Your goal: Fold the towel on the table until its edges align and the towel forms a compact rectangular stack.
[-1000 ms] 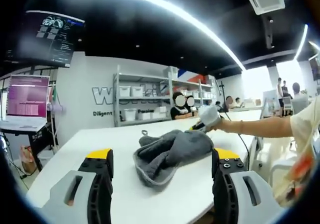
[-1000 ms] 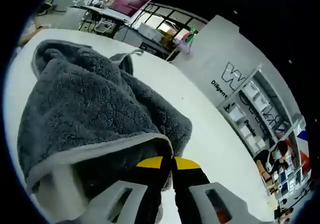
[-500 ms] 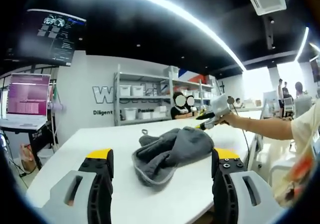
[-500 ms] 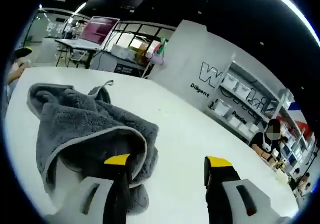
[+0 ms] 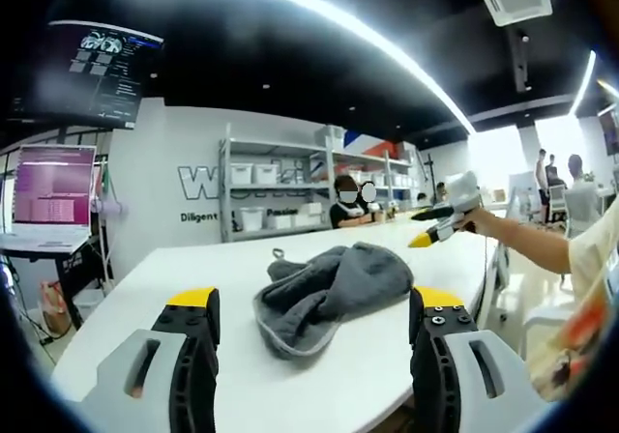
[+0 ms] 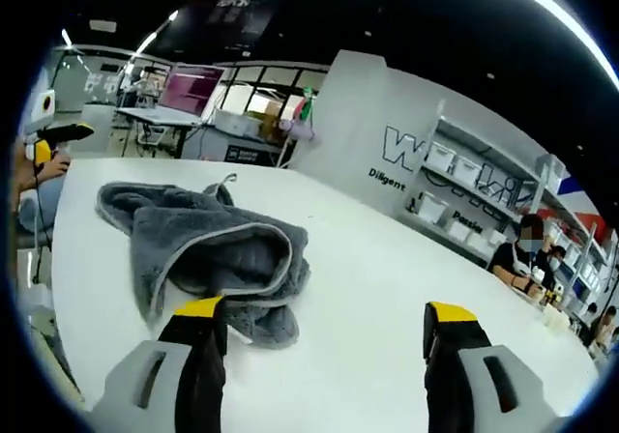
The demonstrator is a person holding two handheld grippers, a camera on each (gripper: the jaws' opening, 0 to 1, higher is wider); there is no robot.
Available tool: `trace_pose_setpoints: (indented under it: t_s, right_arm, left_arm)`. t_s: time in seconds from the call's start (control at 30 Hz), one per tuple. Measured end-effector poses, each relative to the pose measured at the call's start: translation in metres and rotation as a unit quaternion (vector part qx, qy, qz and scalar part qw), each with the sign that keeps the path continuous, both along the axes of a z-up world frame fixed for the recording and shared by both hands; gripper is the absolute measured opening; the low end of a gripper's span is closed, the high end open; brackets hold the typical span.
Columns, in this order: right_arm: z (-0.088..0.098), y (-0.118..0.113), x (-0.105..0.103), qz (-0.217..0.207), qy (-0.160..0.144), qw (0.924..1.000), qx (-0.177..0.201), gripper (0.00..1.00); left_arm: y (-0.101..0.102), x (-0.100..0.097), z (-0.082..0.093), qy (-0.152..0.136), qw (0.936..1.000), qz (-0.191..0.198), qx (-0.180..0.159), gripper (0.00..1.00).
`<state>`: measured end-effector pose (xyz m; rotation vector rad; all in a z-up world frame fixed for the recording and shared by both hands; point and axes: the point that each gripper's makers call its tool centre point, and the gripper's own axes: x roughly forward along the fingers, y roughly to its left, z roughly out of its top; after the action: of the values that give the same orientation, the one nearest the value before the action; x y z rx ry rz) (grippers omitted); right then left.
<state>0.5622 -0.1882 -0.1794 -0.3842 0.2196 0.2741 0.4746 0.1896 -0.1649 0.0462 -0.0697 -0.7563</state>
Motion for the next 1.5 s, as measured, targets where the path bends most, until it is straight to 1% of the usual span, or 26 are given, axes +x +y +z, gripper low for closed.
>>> trace_pose_setpoints:
  t_s: [0.07,0.1,0.27,0.33,0.47,0.53,0.67,0.73,0.87,0.93,1.07,1.1,1.17,1.27,1.33,1.37,1.5]
  right_arm:
    - [-0.001,0.0,-0.012,0.01,0.002,0.9997,0.022,0.97]
    - [-0.002,0.0,-0.016,0.011,0.002,0.9995,0.029,0.99]
    - [-0.01,-0.002,-0.043,0.026,-0.002,0.9969,0.074,0.99]
    - [-0.017,-0.002,-0.054,0.032,0.0,0.9962,0.081,0.99]
    - [-0.034,0.0,-0.077,0.034,0.004,0.9965,0.076,0.99]
    - [-0.04,0.002,-0.086,0.04,0.009,0.9959,0.081,0.99]
    - [-0.047,0.006,-0.101,0.045,0.011,0.9935,0.104,0.99]
    - [-0.045,0.005,-0.103,0.042,0.007,0.992,0.118,0.99]
    - [-0.042,0.003,-0.106,0.035,-0.004,0.9871,0.156,0.99]
    - [-0.043,0.002,-0.107,0.028,-0.01,0.9877,0.153,0.99]
    - [-0.044,0.001,-0.107,0.025,-0.01,0.988,0.152,0.99]
    - [-0.043,-0.002,-0.108,0.018,-0.02,0.9901,0.138,0.98]
    - [-0.042,-0.001,-0.109,0.022,-0.021,0.9901,0.137,0.96]
    - [-0.041,-0.001,-0.111,0.03,-0.023,0.9888,0.145,0.94]
    - [-0.043,-0.001,-0.113,0.034,-0.022,0.9882,0.148,0.91]
    - [-0.044,-0.001,-0.114,0.034,-0.022,0.9882,0.148,0.91]
    - [-0.047,-0.007,-0.119,0.029,-0.022,0.9876,0.153,0.91]
  left_arm:
    - [-0.004,0.0,-0.001,0.001,1.0,-0.002,0.004,0.78]
    - [-0.004,0.0,-0.002,0.002,1.0,-0.003,0.007,0.78]
    - [-0.013,-0.001,-0.003,0.003,0.9999,-0.005,0.016,0.78]
    - [-0.017,-0.001,-0.004,0.002,0.9998,-0.008,0.017,0.78]
    - [-0.028,-0.003,-0.005,-0.002,0.9994,-0.007,0.034,0.77]
    - [-0.034,-0.005,-0.003,-0.009,0.9992,-0.007,0.037,0.77]
    - [-0.051,-0.01,-0.008,-0.005,0.9986,-0.031,0.042,0.77]
    - [-0.057,-0.008,-0.014,0.003,0.9982,-0.034,0.048,0.77]
    - [-0.072,-0.008,-0.02,0.005,0.998,-0.045,0.044,0.78]
    - [-0.085,-0.01,-0.021,0.009,0.9975,-0.061,0.033,0.78]
    - [-0.11,-0.013,-0.026,0.015,0.996,-0.081,0.036,0.77]
    - [-0.116,-0.014,-0.027,0.014,0.9954,-0.087,0.038,0.77]
    - [-0.131,-0.019,-0.029,0.015,0.9933,-0.106,0.042,0.76]
    - [-0.157,-0.027,-0.036,0.024,0.9887,-0.14,0.047,0.75]
    - [-0.168,-0.027,-0.038,0.027,0.9872,-0.149,0.048,0.74]
    - [-0.17,-0.027,-0.039,0.028,0.987,-0.151,0.048,0.73]
    - [-0.192,-0.025,-0.041,0.034,0.9856,-0.161,0.038,0.72]
